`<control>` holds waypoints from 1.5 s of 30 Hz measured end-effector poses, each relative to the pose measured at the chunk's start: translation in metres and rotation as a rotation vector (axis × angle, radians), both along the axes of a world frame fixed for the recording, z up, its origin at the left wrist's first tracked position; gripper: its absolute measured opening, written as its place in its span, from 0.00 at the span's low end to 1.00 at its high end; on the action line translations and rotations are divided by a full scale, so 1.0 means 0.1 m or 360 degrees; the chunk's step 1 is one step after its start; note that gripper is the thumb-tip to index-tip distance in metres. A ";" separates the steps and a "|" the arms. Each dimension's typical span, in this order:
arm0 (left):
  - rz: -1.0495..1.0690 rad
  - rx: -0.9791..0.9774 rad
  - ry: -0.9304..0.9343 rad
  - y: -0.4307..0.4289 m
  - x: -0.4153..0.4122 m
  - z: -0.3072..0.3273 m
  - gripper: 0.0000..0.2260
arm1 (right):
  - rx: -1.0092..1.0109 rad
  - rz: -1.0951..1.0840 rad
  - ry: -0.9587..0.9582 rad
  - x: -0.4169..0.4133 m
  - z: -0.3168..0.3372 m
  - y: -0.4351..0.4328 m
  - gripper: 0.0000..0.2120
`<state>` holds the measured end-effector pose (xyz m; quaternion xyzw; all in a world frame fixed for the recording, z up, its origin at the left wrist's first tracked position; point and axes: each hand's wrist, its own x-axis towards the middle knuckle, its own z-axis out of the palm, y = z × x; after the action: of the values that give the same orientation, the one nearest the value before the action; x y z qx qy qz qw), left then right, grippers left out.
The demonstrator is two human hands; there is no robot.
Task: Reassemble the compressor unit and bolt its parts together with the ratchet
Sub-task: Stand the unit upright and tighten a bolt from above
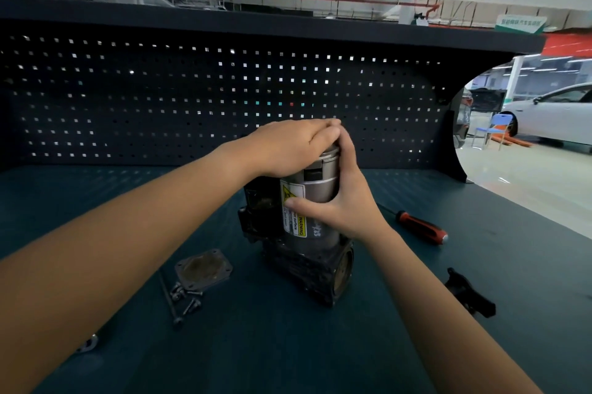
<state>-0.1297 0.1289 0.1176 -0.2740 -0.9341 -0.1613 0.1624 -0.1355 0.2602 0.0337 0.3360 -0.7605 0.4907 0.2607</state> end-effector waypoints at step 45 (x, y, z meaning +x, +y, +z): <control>0.0024 0.0970 -0.0400 -1.03 -0.10 -0.52 0.21 | 0.1083 -0.1012 0.0659 0.28 0.46 -0.19 0.32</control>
<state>-0.1398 0.0259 0.0655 -0.1839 -0.8575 -0.4648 0.1215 -0.1075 0.2415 0.0798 0.2439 -0.8743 0.0348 0.4181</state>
